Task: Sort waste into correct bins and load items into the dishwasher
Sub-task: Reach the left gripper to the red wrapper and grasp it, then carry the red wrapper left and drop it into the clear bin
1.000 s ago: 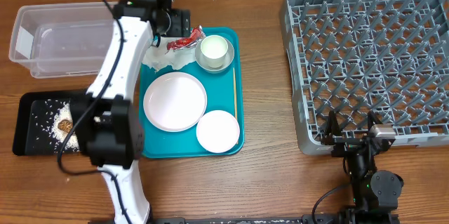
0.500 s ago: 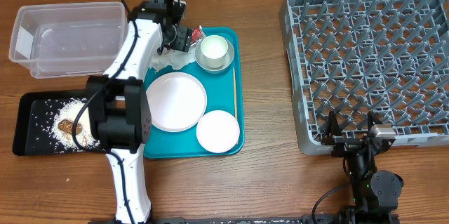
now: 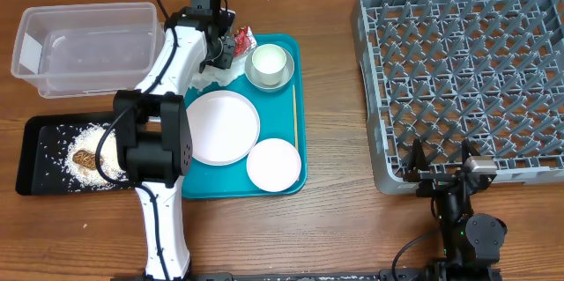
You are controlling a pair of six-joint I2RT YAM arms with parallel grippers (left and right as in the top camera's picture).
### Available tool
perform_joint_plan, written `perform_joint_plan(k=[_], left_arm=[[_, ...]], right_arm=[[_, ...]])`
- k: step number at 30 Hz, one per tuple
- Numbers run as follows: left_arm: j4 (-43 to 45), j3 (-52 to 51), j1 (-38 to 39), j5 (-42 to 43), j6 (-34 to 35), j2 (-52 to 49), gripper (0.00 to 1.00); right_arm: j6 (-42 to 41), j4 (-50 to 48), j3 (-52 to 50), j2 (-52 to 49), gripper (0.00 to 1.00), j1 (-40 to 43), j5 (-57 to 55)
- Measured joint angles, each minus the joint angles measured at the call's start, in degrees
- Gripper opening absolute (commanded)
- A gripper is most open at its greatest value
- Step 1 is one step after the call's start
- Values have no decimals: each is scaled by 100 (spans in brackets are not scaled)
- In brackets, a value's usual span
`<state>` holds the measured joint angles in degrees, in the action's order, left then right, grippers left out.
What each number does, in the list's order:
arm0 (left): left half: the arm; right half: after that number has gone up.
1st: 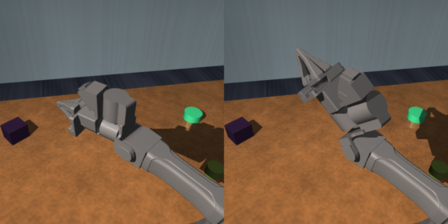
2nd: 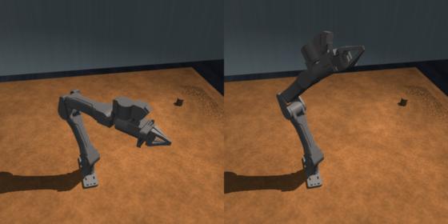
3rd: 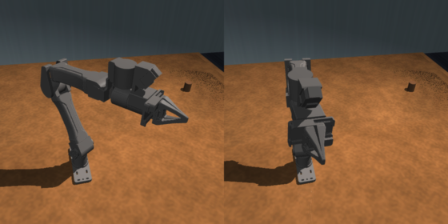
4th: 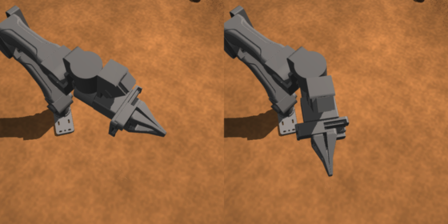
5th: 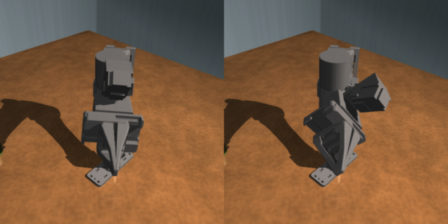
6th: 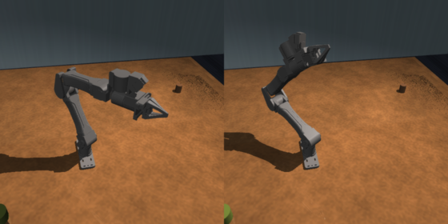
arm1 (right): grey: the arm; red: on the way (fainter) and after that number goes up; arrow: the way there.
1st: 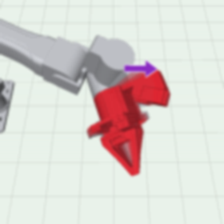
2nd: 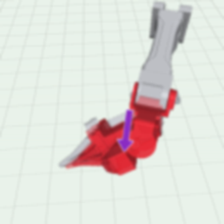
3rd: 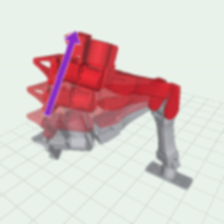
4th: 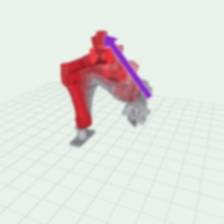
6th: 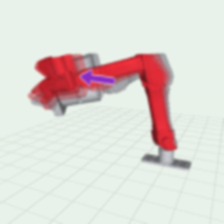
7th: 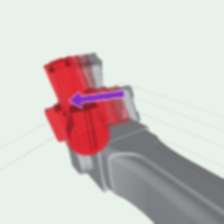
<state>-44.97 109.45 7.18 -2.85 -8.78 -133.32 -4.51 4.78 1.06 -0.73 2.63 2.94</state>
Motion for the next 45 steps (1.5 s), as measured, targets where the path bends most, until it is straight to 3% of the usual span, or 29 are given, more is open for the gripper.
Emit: perform_joint_plan(k=[4,17,27,35,36,37,40,41,45], left_arm=[[15,0,76,-22,-7,4,4],[-35,20,216,-87,17,855,4],[446,96,7,-2175,931,1823,4],[310,151,-909,-2610,1266,1882,4],[304,151,-1034,-2599,1325,1882,11],[295,151,-1150,-2559,1351,1878,23],[258,151,-1497,-2317,1486,1838,77],[234,151,-1585,-2221,1491,1821,80],[131,151,-1814,-1799,1578,1753,80]], right_arm=[[-2,2,0,0,100,0,0],[0,0,0,0,100,0,2],[2,0,0,0,100,0,2],[2,-4,0,0,100,0,2],[0,0,0,0,100,0,0],[0,-2,0,0,100,0,0],[0,2,0,0,100,0,0],[0,0,0,0,100,0,0],[2,0,0,0,100,0,0]])
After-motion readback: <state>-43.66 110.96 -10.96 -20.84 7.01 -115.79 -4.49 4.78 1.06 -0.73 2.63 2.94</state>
